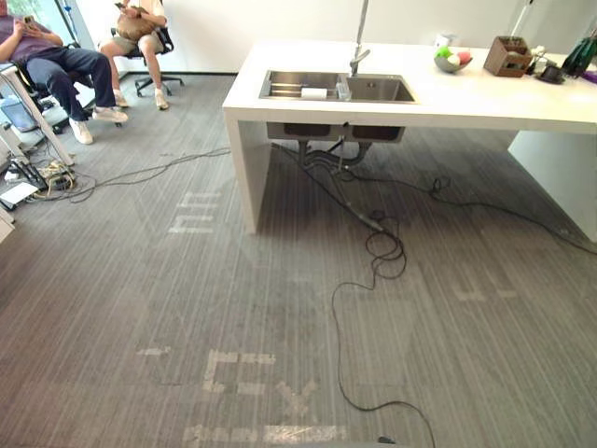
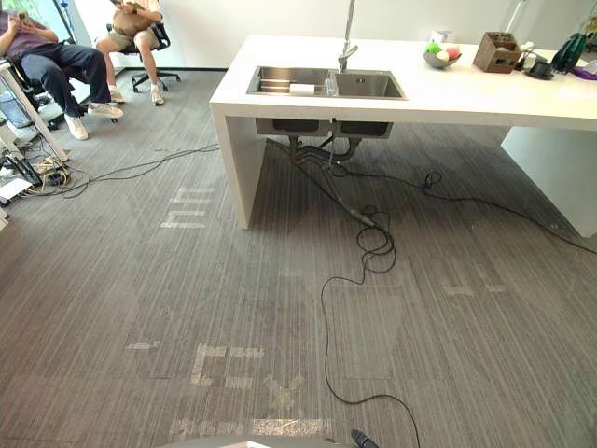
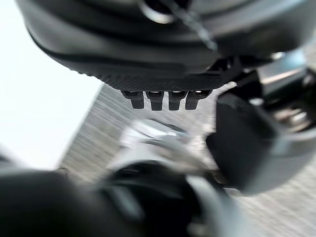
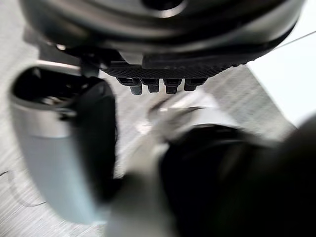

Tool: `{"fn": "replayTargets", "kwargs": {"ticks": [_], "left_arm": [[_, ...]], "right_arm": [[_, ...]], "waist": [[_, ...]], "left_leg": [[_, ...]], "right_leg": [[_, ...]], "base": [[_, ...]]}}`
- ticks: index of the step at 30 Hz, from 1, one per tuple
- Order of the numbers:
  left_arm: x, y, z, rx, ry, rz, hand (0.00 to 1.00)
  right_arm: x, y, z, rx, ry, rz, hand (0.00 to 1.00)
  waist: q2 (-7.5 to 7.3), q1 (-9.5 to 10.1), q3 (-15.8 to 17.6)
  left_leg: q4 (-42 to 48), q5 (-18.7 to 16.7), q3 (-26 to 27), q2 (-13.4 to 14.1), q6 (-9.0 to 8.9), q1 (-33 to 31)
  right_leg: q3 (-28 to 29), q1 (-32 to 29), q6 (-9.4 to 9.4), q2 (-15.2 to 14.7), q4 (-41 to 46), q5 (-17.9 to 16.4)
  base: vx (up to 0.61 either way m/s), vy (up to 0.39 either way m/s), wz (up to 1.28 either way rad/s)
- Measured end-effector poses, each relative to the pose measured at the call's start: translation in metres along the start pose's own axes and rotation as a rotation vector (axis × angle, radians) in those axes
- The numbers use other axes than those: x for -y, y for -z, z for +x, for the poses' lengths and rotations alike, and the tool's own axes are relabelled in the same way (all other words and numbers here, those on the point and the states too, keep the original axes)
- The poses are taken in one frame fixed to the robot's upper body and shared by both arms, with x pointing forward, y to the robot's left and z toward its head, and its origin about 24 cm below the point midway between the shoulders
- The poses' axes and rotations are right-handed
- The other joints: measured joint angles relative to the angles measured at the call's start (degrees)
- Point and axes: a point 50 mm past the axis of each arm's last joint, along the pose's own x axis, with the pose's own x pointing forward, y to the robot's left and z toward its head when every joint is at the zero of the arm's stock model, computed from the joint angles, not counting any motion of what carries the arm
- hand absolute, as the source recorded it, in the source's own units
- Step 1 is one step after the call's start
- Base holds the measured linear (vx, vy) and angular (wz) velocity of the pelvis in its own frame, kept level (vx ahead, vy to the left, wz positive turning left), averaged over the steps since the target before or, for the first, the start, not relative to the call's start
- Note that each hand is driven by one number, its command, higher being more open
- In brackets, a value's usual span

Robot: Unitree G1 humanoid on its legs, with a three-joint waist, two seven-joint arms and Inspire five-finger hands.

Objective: Walk over to the sink, pick up the cup, carry it to the dishwasher, place the cup inside the dishwasher, then close the dishwasher door

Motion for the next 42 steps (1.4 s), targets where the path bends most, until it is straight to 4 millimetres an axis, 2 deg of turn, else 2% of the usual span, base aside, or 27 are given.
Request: {"fn": "replayTargets", "kwargs": {"ticks": [4,7,11,23,29,40,42], "left_arm": [[0.024,-0.022,0.003,0.093,0.107,0.204,1.00],[0.033,-0.032,0.003,0.124,0.123,0.303,1.00],[0.038,-0.038,0.004,0.135,0.112,0.350,1.00],[0.037,-0.041,0.003,0.191,0.062,0.367,1.00],[0.036,-0.041,0.003,0.205,0.049,0.320,1.00],[0.033,-0.037,0.003,0.238,0.058,0.235,1.00],[0.033,-0.036,0.003,0.249,0.072,0.195,1.00]], "right_arm": [[-0.010,-0.015,0.002,0.074,0.022,-0.169,1.00],[-0.015,-0.023,0.003,0.106,0.025,-0.199,1.00],[-0.020,-0.035,0.003,0.141,0.020,-0.226,1.00],[-0.026,-0.041,0.003,0.151,0.015,-0.300,1.00],[-0.026,-0.040,0.003,0.150,0.012,-0.298,1.00],[-0.029,-0.042,0.003,0.170,-0.007,-0.311,1.00],[-0.029,-0.042,0.003,0.176,-0.004,-0.309,1.00]], "waist": [[-0.03,0.24,0.3],[0.06,-0.04,0.8],[0.43,-0.04,2.1],[0.12,-0.12,2.5],[-0.46,-0.22,2.9],[-0.56,-0.36,3.1],[-0.73,-0.41,3.3]], "left_leg": [[-0.8,-0.1,-0.3,0.1,-0.40,1.2],[-0.8,-0.2,-0.3,0.3,-0.58,1.2],[-0.8,-0.3,-0.3,0.5,-0.68,1.6],[-1.1,-0.2,-0.4,0.4,-0.66,2.0],[-1.1,-0.2,-1.5,0.2,-0.54,2.4],[-1.1,0.0,-1.9,-0.1,-0.38,3.3],[-1.1,0.0,-2.3,-0.2,-0.37,4.1]], "right_leg": [[-0.6,1.6,0.07,0.3,-1.6,0.0],[-0.6,1.7,0.08,0.5,-1.9,-0.1],[-0.7,2.1,0.14,0.6,-1.9,-0.1],[-0.8,2.6,0.38,0.5,-1.9,-0.2],[-2.1,3.5,0.54,0.3,-1.9,-0.4],[-2.5,4.6,0.58,0.1,-1.9,-0.4],[-2.8,5.1,1.13,-0.1,-0.7,-1.0]], "base": [[0.04,-0.031,0.05],[0.00,-0.023,-0.02],[-0.03,-0.030,0.00],[-0.04,-0.021,0.01],[-0.04,-0.029,0.10],[-0.04,-0.022,0.02],[-0.06,-0.022,0.09]]}}
